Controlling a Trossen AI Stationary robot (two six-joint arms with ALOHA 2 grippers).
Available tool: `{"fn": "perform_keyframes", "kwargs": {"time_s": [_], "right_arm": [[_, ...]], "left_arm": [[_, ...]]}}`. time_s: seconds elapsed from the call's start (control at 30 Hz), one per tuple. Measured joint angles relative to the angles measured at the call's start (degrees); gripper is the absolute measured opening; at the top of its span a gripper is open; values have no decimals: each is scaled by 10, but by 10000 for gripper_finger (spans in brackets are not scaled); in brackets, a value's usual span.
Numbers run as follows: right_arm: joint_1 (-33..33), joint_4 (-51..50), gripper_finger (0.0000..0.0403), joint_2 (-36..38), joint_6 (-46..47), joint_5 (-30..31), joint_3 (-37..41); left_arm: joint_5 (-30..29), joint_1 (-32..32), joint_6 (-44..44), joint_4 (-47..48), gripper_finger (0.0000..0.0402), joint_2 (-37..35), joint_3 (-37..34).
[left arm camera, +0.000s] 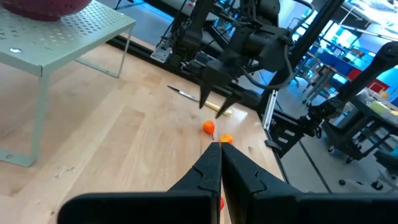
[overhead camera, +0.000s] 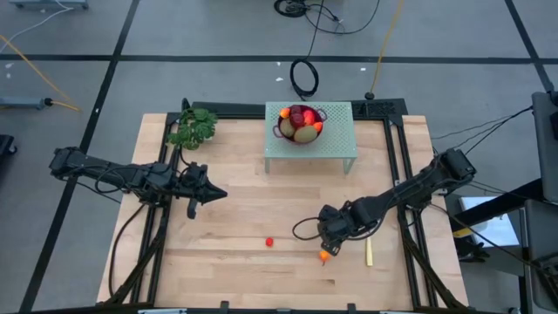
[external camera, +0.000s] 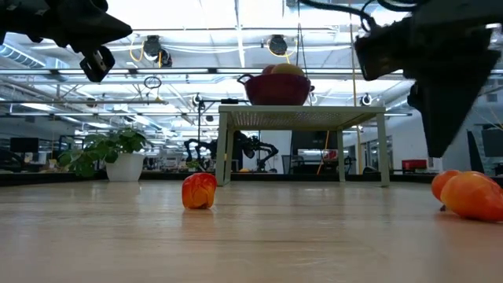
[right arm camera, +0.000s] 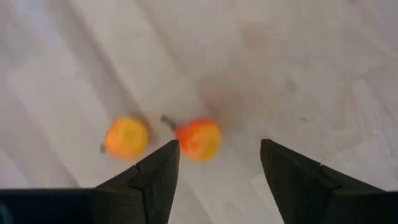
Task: Pick & Place Fruit
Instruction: Put the pear into the strainer bowl
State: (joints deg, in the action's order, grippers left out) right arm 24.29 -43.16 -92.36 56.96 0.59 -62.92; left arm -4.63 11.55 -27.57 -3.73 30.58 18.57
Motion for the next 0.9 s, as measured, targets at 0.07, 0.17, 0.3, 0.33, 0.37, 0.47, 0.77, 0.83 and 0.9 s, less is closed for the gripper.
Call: {"fn": "perform_keyframes", "kwargs": {"time_s": [0.07,0.17,0.3,0.33,0.37,0.47,0.77,0.83,0.9], "right_arm": [[8,0,217,-1,-47,-6,0],[19,-1,213,0,-121,-4,0],[25,0,207,0,-241,-4,0],[24,0,206,0,-272,-4,0],[24,0,205,0,-300,-3,0],[24,0,205,0,-384,-3,0],[24,8,205,0,-513,-6,0],[24,18,205,0,-519,-6,0],[24,43,205,0,-521,-7,9]], "left_arm": [[-7,0,0,0,10,0,0],[-14,0,0,0,10,0,0],[-14,0,0,0,10,0,0],[-16,0,0,0,10,0,0],[-19,0,0,0,10,0,0],[-36,0,0,0,10,0,0],[-75,0,1,1,10,1,0],[-81,0,1,1,10,1,0],[-89,0,1,1,10,1,0]]}}
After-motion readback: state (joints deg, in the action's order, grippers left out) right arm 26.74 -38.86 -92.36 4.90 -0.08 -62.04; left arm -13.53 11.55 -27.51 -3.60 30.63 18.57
